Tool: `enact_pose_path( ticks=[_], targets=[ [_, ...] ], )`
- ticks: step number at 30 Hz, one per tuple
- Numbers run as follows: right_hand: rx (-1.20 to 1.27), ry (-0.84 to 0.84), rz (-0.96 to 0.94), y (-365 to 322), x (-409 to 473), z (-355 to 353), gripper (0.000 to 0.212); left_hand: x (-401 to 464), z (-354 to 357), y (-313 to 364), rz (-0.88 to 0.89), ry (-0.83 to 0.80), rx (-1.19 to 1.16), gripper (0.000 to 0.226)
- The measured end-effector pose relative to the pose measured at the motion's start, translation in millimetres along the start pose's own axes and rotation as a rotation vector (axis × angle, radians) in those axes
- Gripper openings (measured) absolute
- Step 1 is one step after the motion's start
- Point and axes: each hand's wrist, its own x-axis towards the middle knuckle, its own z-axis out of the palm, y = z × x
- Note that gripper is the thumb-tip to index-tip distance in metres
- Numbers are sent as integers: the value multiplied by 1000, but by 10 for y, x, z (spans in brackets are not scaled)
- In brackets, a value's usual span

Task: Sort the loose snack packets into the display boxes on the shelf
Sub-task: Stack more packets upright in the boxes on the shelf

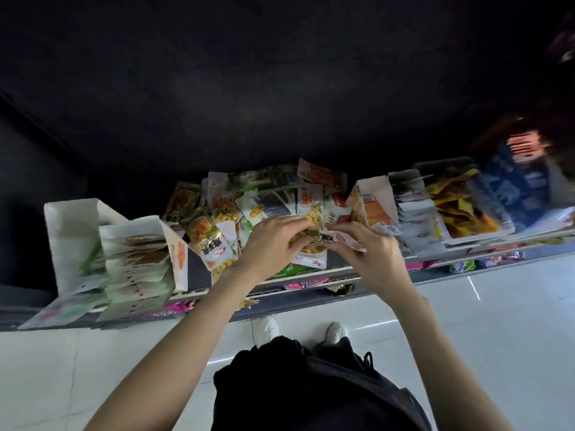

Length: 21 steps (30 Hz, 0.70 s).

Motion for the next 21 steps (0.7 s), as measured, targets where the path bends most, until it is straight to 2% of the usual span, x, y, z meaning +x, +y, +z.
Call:
enact_pose_path(
  ticks=[2,5,7,9,12,14,18,21],
  targets=[
    [-120,108,-13,175,-147,-324,26,233,122,255,67,-17,-96,15],
    [-160,324,69,453,-346,-754,21,585,441,593,135,109,-87,14],
    [-208,466,171,674,-431,-1008,16,785,708,669,2,168,-111,21],
    [-286,543,212,909,-446,-1191,19,926,1002,620,-203,151,-141,34],
    [-349,526,84,1182,-305,-1312,23,1034,1381,497,-455,37,-135,56],
    [-389,464,-15,1338,-164,-1306,26,1081,1552,435,-548,-18,-99,67],
    [-430,313,-134,1629,113,-1177,30,1167,1742,379,-585,-44,-80,68],
    [-493,169,-145,1807,328,-1022,35,1197,1803,396,-588,-10,-105,66]
  ],
)
